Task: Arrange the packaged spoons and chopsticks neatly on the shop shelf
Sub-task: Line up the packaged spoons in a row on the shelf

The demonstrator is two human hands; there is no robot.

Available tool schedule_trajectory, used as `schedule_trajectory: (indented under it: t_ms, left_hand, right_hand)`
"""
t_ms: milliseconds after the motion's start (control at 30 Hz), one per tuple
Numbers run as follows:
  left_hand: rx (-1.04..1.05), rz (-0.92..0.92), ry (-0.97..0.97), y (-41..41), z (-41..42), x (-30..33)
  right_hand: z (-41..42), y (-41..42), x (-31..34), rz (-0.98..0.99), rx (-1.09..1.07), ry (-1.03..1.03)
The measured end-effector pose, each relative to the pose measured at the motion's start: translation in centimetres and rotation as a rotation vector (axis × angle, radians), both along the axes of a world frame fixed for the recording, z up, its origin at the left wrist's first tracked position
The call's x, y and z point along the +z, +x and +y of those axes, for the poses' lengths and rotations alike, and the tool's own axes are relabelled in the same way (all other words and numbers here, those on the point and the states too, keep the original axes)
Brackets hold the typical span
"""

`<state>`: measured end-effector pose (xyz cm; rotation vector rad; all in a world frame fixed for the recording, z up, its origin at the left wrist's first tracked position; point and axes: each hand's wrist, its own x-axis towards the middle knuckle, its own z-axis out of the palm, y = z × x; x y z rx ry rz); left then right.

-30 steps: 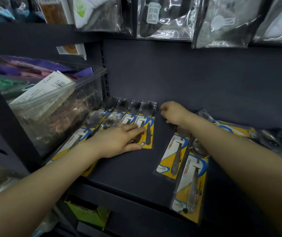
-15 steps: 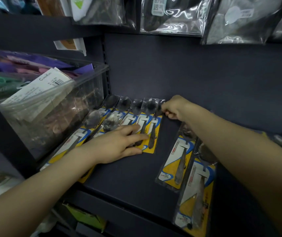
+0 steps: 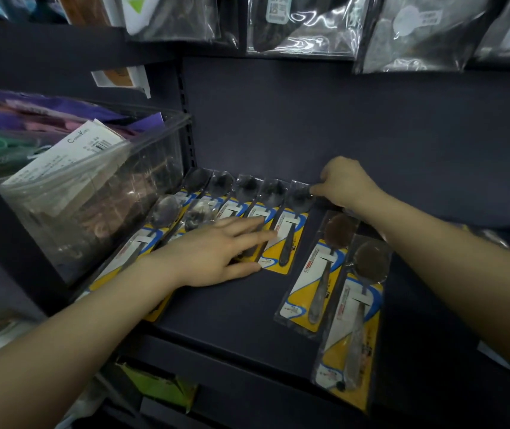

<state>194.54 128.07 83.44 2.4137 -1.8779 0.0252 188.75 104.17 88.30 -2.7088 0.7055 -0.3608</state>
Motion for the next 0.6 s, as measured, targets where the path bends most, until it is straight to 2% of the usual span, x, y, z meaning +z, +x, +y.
schedule_trajectory:
  t_ms: [67,200,267,333,400,467,533,600]
  left_hand:
    - [-0.034,-0.03,0.021,-0.1,-0.4,-0.1]
    - [-0.058,-0.002,0.055,-0.1,-1.3,-0.2]
    - [-0.046,-0.008,0.058,-0.3,-1.4,0.0]
    - [-0.032,0.009,-0.009,-1.1,-1.2,0.4]
    - [0.015,0.18,-0.218,-2.4,-0.6,1.0]
    - [0.095,0.477,-0.459,-4.2,0.3,1.5]
    - [0.181,0.69,-0.609,-5.9,1.6,1.7]
    - [0.272,0.748,-0.675,-6.7,3.3,1.4]
  right_hand:
    - [-0.4,-2.1,0.1,0.054,0.116,-0.095]
    - [-0.5,-4.7,-1.1,0.247,0.173,-0.083]
    - [-0.4,-4.7,-1.2,0.177,0.163,-0.076]
    - [0.1,-4.9,-0.6,0.013,0.196,0.112]
    - [0.9,-5.2,0.8,-0.176,0.282,0.432]
    - [2.3,-5.2,2.2,-0.303,0.376,0.669]
    - [4.4,-4.1,2.7,-0.395,0.429,0.747]
    - [7.3,-2.4,2.3,-0.431,0.424,0.751]
